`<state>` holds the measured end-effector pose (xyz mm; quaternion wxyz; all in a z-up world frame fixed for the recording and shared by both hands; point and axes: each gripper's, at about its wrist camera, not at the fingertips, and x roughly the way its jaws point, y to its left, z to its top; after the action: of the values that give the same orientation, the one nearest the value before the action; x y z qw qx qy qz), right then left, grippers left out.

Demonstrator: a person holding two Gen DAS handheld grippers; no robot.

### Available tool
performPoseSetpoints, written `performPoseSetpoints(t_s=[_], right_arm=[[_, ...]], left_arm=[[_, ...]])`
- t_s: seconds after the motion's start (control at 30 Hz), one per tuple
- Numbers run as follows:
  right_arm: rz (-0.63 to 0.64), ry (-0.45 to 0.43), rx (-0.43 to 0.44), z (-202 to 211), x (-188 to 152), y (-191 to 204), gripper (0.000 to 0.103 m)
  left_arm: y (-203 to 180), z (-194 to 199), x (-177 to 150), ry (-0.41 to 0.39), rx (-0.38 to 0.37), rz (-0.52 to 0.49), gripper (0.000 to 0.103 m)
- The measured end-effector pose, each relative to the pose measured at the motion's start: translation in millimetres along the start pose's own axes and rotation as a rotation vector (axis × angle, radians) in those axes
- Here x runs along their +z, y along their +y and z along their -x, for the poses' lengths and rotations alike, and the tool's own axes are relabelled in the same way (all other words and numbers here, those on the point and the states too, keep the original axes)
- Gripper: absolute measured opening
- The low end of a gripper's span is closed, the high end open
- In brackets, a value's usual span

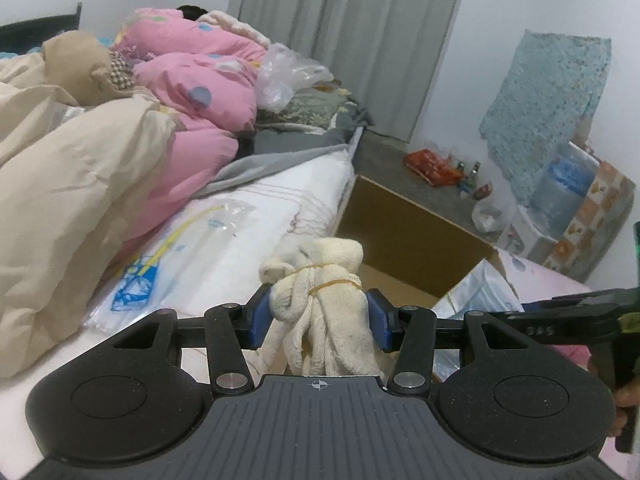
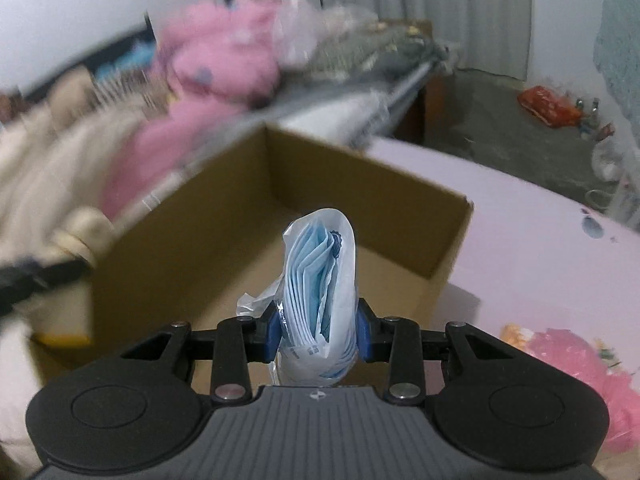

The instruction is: Organize soft objects

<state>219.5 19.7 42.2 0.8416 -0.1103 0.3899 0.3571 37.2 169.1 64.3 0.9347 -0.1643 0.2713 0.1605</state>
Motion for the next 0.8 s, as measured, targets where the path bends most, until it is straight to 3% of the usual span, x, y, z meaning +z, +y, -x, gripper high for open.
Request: performPoseSetpoints(t_s=[0.17,0.47,0.57,0.8], right_arm=[[0.095,0.047,-0.123,-5.1,-12.3,-1.9,0.036],[0.101,0.066,-0.186,0.5,-13.7,-8.3,0.036],[0.095,0.067,-0.186,-1.7,-11.6,-8.6,0.037],[-0.007,0.015,-0.088,7.7,3.3,-22.2,0.037]], left_arm=[[1.5,-12.1,-5.8,0.066,-0.038,0.022,0.049],[-4.8,-20.9,-13.0,0.098,-0.071,0.027,0.047],[-1.5,-29.1,-13.6,0.154,-0.104,0.060,0.046],[-16.8,-21.4,12.8,0.099,-0.089,-0.009,0.045]])
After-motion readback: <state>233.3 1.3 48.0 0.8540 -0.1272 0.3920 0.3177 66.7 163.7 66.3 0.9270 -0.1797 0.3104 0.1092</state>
